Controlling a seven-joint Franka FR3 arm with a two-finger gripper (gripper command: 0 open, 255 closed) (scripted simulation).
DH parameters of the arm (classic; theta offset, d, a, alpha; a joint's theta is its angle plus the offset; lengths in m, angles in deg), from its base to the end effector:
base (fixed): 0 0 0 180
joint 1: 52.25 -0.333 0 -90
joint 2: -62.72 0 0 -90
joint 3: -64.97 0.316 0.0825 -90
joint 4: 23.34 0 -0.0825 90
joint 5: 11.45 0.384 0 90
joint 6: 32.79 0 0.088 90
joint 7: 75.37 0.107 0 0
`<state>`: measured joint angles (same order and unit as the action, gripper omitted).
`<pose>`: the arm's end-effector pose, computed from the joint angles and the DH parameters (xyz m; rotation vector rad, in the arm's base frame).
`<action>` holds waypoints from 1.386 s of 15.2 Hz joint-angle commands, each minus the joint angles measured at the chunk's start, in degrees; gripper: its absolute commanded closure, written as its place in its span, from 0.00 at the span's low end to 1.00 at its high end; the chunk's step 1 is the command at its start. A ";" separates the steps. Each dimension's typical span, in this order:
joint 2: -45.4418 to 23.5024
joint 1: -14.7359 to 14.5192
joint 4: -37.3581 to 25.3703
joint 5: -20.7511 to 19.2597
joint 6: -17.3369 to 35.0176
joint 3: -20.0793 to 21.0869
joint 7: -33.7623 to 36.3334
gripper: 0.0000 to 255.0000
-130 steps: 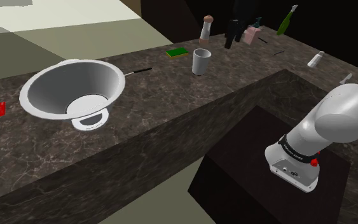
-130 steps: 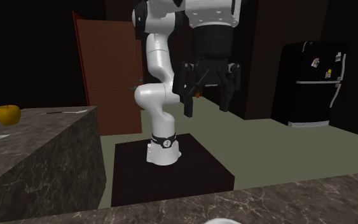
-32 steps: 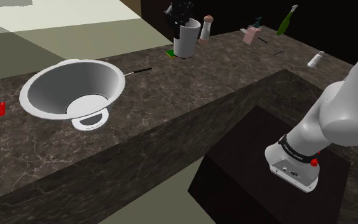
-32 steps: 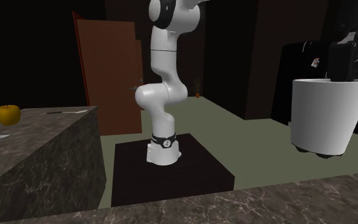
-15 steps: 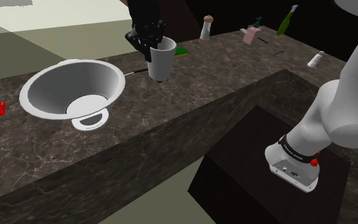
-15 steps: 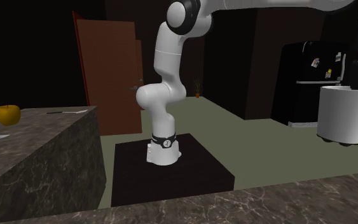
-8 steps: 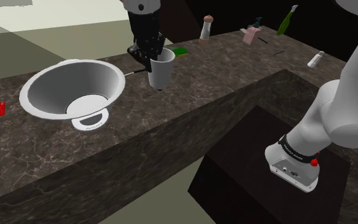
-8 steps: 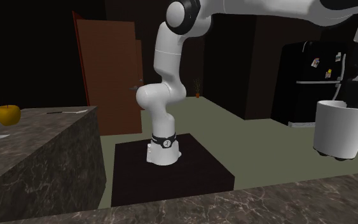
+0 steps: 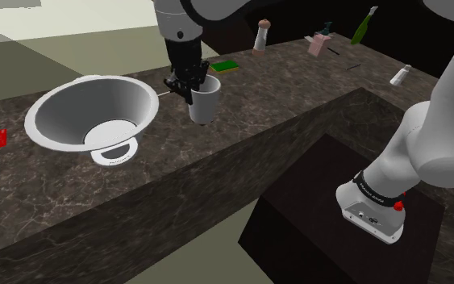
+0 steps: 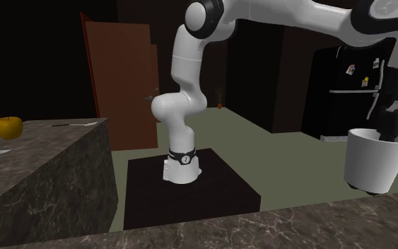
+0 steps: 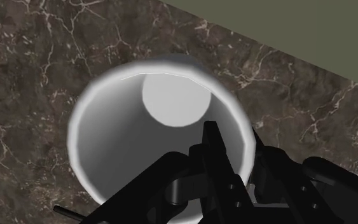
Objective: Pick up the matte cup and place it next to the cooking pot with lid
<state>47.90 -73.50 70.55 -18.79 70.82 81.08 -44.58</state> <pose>0.5144 0.3606 0.4636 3.0465 0.2192 -0.0544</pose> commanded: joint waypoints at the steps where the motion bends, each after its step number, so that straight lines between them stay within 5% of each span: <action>1: -0.06 0.09 1.57 -0.08 1.68 -0.06 0.07 1.00; 21: -3.38 -0.01 8.64 -1.46 11.88 -0.51 1.39 1.00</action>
<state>44.52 -73.51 79.21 -20.24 82.68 80.56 -43.19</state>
